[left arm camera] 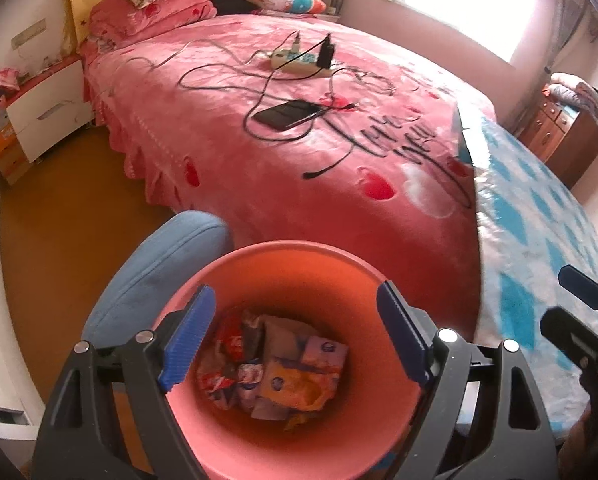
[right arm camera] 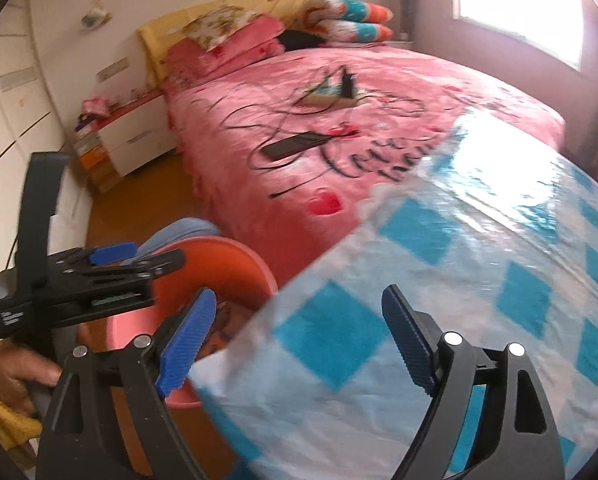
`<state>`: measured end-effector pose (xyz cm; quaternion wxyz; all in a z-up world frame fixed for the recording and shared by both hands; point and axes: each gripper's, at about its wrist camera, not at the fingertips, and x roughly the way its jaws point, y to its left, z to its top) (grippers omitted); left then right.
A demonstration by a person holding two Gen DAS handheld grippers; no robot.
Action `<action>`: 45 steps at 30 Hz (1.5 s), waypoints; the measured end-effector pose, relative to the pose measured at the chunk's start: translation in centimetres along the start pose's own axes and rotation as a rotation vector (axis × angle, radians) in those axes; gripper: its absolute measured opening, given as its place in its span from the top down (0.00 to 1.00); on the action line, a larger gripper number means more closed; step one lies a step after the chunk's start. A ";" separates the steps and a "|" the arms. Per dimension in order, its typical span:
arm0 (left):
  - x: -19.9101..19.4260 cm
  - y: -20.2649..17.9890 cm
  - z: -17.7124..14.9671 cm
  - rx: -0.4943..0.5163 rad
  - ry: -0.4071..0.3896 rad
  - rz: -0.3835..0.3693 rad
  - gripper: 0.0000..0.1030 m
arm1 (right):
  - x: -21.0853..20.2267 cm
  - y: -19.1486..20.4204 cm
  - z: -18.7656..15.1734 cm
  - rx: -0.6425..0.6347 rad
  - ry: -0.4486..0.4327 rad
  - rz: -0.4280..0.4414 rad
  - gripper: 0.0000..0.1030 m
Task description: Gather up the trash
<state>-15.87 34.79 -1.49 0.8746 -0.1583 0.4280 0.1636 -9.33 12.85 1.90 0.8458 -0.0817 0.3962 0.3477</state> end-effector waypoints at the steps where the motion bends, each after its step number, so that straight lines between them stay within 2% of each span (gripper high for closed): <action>1: -0.2 -0.4 0.1 0.002 -0.008 -0.005 0.19 | -0.4 -0.8 0.0 0.016 -0.010 -0.019 0.18; 7: -0.9 -2.8 0.9 0.015 -0.040 -0.056 0.16 | -2.1 -4.3 -0.3 0.070 -0.049 -0.105 0.18; 14: -1.1 -5.9 1.3 0.050 -0.040 -0.113 0.15 | -4.4 -8.0 -1.2 0.132 -0.093 -0.193 0.18; 16: -1.2 -6.9 1.4 0.062 -0.042 -0.128 0.15 | -5.1 -9.1 -1.4 0.149 -0.109 -0.220 0.14; 30: -2.3 -13.6 1.3 0.155 -0.065 -0.201 0.12 | -8.4 -14.5 -3.3 0.252 -0.169 -0.317 0.13; 45: -2.6 -20.1 0.6 0.250 -0.068 -0.235 0.08 | -10.9 -19.1 -5.7 0.339 -0.200 -0.390 0.13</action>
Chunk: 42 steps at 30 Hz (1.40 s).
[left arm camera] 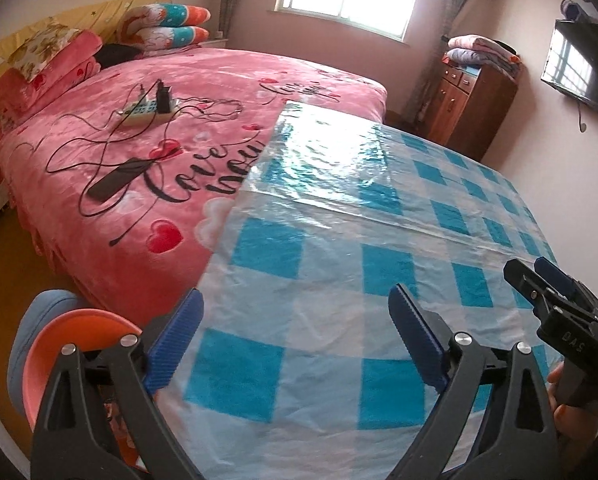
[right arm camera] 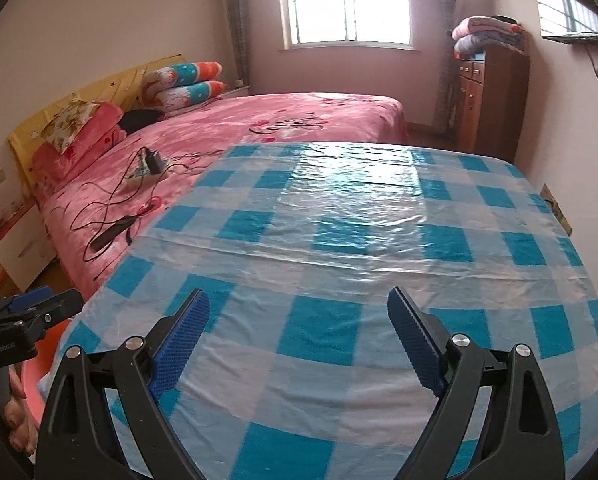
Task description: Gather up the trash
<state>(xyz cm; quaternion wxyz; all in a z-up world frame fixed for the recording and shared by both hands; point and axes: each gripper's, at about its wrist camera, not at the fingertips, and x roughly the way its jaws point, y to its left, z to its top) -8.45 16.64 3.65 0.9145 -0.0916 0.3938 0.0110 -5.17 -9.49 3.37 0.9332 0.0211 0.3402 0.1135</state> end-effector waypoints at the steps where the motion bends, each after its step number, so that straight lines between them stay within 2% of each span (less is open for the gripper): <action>1: 0.1 -0.3 0.1 0.002 0.001 0.000 0.07 | -0.1 -0.3 0.0 0.003 -0.002 -0.005 0.13; 8: 1.1 -3.6 0.5 0.031 0.000 -0.033 0.06 | -0.9 -3.8 0.0 0.053 -0.031 -0.054 0.13; 21: 1.8 -12.8 0.8 0.186 -0.104 -0.096 0.04 | -3.1 -10.3 -0.2 0.114 -0.103 -0.183 0.13; 29: 3.0 -15.7 1.4 0.175 -0.102 -0.129 0.04 | -3.9 -13.0 -0.5 0.140 -0.130 -0.231 0.11; 42: 4.0 -18.5 1.9 0.172 -0.109 -0.102 0.04 | -4.7 -15.5 -1.1 0.175 -0.148 -0.265 0.11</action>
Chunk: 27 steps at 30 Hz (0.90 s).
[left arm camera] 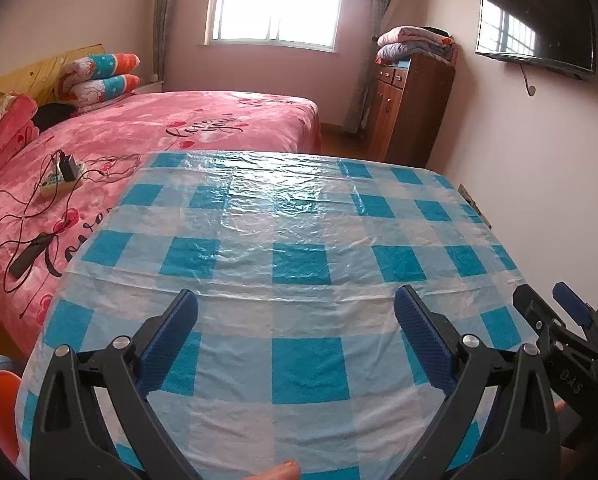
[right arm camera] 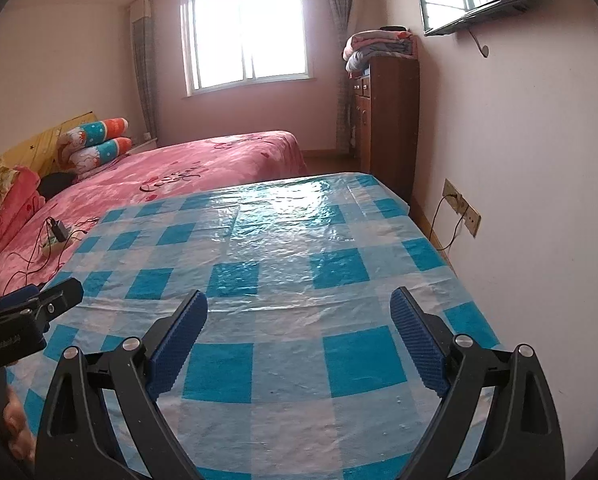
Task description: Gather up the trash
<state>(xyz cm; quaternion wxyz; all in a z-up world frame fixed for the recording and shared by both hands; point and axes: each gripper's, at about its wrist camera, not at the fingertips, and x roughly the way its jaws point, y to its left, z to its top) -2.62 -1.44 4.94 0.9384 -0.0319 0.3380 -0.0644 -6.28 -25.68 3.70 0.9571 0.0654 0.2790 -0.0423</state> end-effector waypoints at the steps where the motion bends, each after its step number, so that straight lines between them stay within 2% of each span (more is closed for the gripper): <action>1: 0.0 -0.1 0.0 -0.002 0.000 -0.001 0.04 | 0.0 -0.1 0.0 0.001 0.000 0.000 0.11; 27: -0.2 -0.9 0.2 -0.006 -0.001 -0.029 0.04 | -0.1 -0.4 -0.2 -0.012 -0.002 0.004 0.09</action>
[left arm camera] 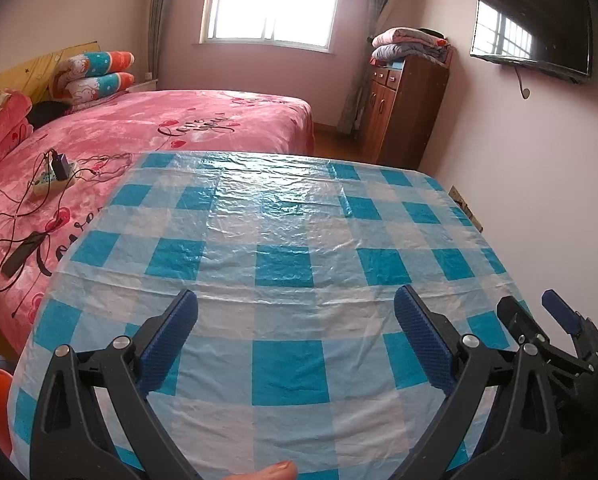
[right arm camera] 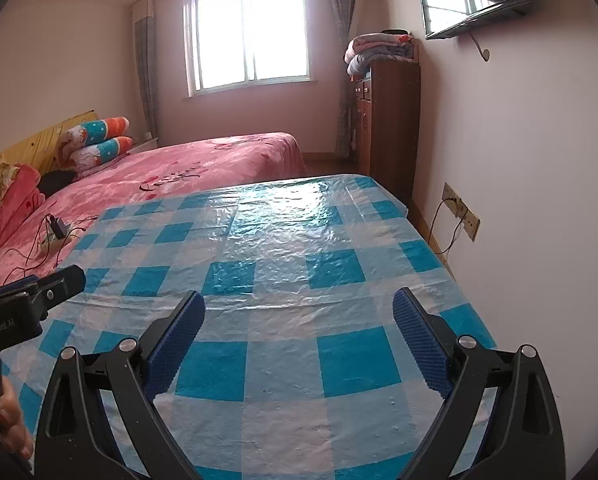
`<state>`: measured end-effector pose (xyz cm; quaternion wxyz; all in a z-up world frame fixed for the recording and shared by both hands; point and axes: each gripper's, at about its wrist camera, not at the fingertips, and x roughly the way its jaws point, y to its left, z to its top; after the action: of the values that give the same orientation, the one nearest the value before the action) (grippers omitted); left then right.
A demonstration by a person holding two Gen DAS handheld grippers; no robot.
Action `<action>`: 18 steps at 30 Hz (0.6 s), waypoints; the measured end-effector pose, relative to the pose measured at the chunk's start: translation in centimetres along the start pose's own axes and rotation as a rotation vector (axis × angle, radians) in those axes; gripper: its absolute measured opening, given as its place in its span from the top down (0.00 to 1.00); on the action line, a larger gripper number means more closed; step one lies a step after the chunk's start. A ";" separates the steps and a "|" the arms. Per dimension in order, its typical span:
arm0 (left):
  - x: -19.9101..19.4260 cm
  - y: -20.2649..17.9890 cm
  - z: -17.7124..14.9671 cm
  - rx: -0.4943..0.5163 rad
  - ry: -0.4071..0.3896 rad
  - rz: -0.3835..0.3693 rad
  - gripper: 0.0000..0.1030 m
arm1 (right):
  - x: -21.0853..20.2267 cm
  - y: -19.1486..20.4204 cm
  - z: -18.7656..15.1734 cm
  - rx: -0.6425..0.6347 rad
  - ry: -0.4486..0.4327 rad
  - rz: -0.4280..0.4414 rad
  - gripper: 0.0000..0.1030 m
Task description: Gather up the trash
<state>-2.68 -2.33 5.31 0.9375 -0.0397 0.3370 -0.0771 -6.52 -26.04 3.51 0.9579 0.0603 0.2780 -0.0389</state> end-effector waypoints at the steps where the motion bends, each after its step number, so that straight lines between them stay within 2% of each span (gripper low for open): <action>1: 0.0 0.0 0.0 0.001 -0.003 -0.001 0.04 | 0.1 0.0 0.0 0.000 0.002 0.002 0.09; 12: 0.9 0.2 -0.5 -0.008 0.000 -0.006 0.04 | 0.8 0.2 -0.1 0.000 0.028 0.014 0.09; 18: 4.1 0.4 -0.8 -0.025 0.114 0.045 0.04 | 2.3 0.3 -0.1 0.010 0.096 0.043 0.09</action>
<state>0.01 -2.64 2.09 0.9178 -0.0396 0.3914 -0.0540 -4.55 -25.87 2.22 0.9438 0.0727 0.3219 -0.0167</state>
